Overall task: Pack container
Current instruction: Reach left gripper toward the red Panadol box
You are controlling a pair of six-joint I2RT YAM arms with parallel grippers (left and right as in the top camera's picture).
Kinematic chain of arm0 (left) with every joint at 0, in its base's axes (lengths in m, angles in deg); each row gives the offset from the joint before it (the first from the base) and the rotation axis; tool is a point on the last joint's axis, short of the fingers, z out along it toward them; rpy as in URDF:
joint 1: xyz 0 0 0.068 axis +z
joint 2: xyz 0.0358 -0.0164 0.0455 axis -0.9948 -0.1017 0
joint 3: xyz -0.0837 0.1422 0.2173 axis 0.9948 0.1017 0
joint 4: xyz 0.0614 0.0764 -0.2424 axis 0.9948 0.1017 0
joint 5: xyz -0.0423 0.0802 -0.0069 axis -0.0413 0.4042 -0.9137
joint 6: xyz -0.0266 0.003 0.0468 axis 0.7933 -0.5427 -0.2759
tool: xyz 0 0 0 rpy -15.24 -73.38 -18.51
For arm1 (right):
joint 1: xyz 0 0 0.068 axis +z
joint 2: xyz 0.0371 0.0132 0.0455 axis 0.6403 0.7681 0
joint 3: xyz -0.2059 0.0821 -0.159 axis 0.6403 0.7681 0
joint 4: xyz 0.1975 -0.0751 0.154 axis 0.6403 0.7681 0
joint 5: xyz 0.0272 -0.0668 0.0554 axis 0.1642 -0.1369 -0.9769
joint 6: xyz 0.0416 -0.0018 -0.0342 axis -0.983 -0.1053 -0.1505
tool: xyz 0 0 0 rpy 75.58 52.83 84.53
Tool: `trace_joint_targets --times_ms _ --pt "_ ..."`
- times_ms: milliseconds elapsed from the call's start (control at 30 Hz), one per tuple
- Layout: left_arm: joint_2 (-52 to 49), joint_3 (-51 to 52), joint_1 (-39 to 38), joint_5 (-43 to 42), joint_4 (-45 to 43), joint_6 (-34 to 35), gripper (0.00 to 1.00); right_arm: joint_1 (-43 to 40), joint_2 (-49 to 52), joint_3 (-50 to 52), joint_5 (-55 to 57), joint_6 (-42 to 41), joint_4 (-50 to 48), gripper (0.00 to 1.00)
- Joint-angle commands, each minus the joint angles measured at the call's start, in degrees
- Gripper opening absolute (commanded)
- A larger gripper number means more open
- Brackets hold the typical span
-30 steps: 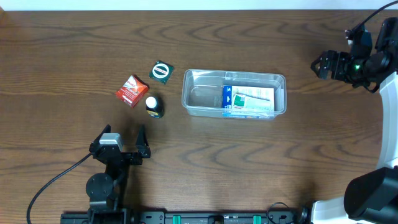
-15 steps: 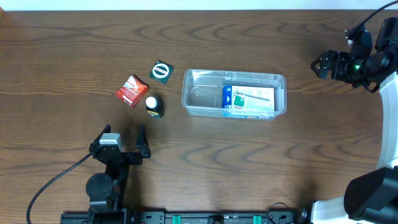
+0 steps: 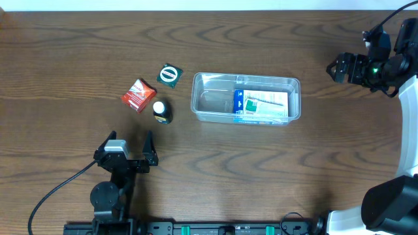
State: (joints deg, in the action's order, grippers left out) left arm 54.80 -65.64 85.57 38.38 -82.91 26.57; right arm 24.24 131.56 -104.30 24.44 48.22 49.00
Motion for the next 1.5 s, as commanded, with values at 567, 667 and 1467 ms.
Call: trace_joint_targets --times_ms 567,667,1467 --pt "0.35 0.92 0.22 -0.83 -0.24 -0.48 0.98 -0.17 -0.66 -0.70 -0.39 -0.48 0.15 0.99" --pt "0.35 -0.26 0.24 -8.72 -1.29 2.49 0.98 -0.17 -0.66 -0.70 -0.39 -0.48 0.15 0.99" --pt "-67.58 -78.60 0.24 -11.61 57.55 -19.63 0.98 -0.17 -0.66 -0.70 -0.39 -0.48 0.15 0.99"
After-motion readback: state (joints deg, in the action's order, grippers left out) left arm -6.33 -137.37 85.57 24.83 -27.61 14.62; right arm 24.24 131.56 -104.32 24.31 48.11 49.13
